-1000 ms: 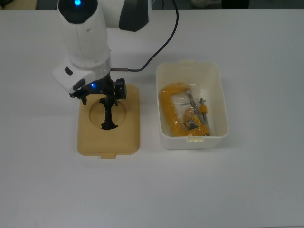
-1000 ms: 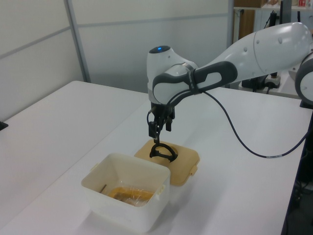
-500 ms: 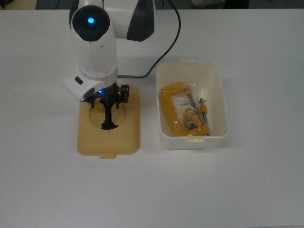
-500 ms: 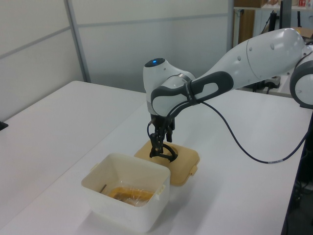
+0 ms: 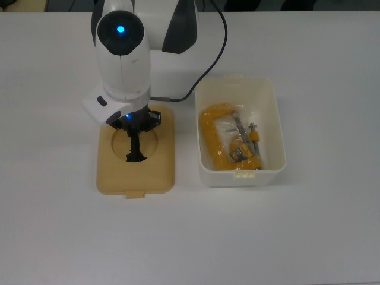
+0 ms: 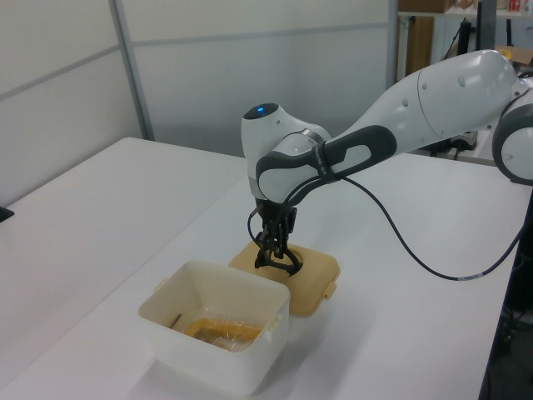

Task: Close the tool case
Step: 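Close the gripper on the black handle of the tan lid, then lift the lid by its handle and carry it over the white box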

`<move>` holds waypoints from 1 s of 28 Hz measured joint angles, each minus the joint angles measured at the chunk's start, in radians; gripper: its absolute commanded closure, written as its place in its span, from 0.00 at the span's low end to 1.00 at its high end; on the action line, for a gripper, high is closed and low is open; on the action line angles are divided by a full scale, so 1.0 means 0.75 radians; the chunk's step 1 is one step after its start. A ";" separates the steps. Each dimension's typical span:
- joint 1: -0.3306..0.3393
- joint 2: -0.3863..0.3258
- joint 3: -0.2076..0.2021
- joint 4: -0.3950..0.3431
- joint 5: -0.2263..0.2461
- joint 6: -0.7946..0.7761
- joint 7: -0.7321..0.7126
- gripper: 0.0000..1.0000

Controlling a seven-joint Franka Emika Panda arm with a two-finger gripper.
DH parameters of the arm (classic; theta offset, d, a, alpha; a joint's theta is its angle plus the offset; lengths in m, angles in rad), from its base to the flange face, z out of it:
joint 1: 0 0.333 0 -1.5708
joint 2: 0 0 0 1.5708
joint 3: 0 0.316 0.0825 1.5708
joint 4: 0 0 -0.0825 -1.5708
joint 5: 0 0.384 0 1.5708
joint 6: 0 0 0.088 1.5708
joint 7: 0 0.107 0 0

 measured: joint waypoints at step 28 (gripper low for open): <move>-0.049 -0.241 -0.007 0.264 0.158 -0.421 -0.030 1.00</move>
